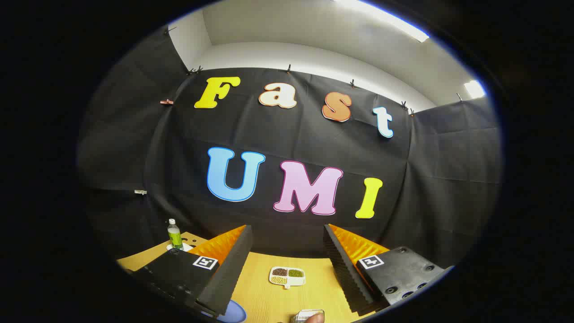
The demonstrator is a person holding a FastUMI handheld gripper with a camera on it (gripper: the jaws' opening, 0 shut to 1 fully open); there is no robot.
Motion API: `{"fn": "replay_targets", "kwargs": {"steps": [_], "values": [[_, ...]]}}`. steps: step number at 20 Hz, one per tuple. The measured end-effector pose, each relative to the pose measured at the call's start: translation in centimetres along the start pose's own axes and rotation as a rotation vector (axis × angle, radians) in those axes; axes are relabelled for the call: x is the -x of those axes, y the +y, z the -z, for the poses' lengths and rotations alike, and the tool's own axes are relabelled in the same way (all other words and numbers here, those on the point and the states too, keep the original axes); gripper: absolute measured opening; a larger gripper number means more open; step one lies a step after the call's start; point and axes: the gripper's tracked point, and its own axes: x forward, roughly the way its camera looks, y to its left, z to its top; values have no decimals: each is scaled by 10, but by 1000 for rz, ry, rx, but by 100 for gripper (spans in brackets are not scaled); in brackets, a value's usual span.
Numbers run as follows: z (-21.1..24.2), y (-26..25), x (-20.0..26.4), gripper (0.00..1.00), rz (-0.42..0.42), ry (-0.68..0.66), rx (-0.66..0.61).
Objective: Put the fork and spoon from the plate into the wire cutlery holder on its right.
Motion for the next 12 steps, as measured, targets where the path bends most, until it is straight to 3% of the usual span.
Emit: {"fn": "replay_targets", "kwargs": {"steps": [12], "values": [[0, 3, -8, 98, -36, -6, -24]]}}
